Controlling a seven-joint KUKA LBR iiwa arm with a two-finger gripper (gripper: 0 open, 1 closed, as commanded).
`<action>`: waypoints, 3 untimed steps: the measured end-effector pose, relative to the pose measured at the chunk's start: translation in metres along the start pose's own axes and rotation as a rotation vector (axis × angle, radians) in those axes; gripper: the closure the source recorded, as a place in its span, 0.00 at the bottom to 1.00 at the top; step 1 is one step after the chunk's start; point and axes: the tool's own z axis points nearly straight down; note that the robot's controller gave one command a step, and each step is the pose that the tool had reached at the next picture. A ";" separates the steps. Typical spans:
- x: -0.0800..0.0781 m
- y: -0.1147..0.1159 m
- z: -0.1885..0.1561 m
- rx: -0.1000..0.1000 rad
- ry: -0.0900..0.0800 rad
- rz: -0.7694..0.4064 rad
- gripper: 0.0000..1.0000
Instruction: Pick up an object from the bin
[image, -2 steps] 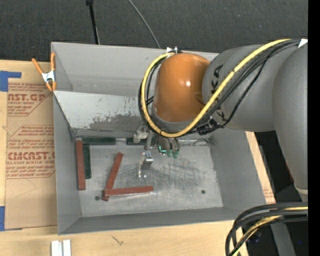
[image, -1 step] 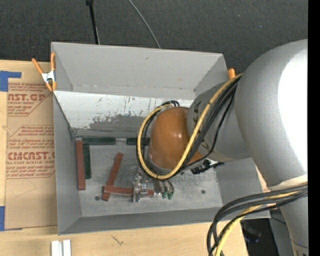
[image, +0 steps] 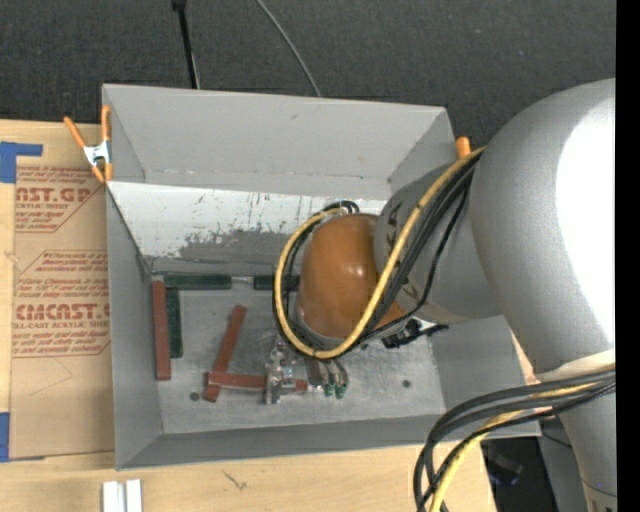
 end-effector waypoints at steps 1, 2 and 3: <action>-0.027 -0.005 -0.090 0.001 -0.005 -0.377 1.00; -0.027 -0.005 -0.090 0.001 -0.004 -0.377 1.00; -0.031 -0.003 -0.095 0.001 -0.004 -0.384 1.00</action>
Offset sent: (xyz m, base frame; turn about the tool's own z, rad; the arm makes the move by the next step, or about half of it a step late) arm 0.0000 0.0000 0.0000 0.0000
